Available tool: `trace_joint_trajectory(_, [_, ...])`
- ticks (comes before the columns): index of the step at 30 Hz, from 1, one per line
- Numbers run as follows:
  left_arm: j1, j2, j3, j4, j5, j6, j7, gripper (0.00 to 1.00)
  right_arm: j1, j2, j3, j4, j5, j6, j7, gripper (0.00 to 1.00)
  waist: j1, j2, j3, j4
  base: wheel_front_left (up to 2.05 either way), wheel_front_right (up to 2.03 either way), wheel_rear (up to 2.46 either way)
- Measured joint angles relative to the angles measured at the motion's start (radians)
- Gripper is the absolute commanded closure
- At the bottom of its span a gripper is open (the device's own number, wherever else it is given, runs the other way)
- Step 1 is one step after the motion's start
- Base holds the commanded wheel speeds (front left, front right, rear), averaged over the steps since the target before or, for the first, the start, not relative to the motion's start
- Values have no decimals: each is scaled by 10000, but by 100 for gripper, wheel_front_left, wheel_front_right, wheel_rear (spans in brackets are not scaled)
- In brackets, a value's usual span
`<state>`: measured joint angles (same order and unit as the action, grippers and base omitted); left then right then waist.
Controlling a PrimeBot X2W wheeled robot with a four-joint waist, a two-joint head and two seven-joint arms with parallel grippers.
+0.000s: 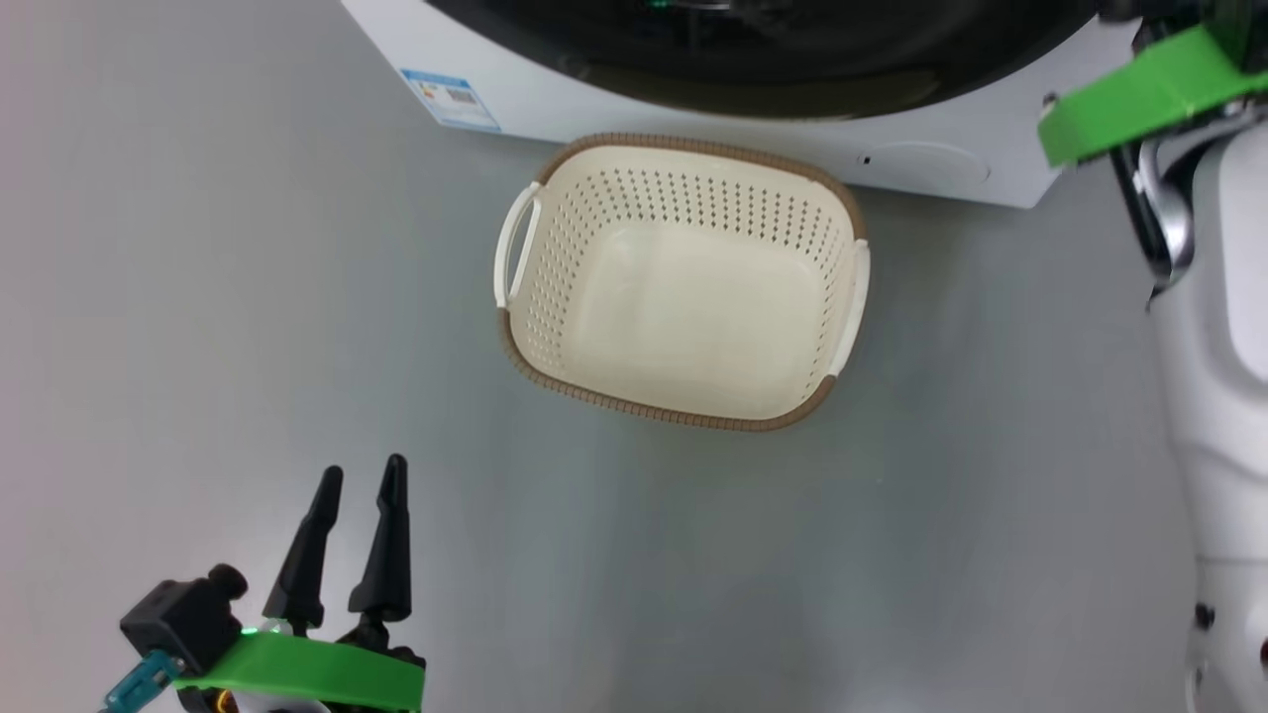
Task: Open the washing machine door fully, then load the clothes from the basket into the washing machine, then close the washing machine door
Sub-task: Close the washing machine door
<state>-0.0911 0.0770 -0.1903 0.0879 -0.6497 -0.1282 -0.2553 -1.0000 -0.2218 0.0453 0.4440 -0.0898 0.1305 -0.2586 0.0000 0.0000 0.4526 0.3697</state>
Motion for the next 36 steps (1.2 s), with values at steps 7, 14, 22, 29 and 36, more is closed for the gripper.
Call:
trace_joint_trajectory(7, [241,13,384,79,324,0,0,0,2484,167,-86,-1680,759,0,0,0,0,0,-845,-317,0,0,0])
trace_joint_trajectory(14, [1173,-17,932,113,1101,2,0,0,5730,715,-443,-3068,1363,0,2,0,0,0,-1970,-866,0,0,0])
trace_joint_trajectory(22, [2092,-171,1271,35,1820,0,0,0,8847,1296,-941,-3900,1973,-2,10,0,0,0,-3161,-1827,0,0,0])
trace_joint_trajectory(29, [2577,-255,1544,-73,2184,0,0,0,10304,1645,-1110,-4324,2056,-2,12,0,0,0,-3838,-2805,0,0,0])
trace_joint_trajectory(36, [2579,-284,1728,-113,2464,0,0,0,11143,1766,-1639,-4481,1893,-2,12,0,0,0,-4372,-3372,0,0,0])
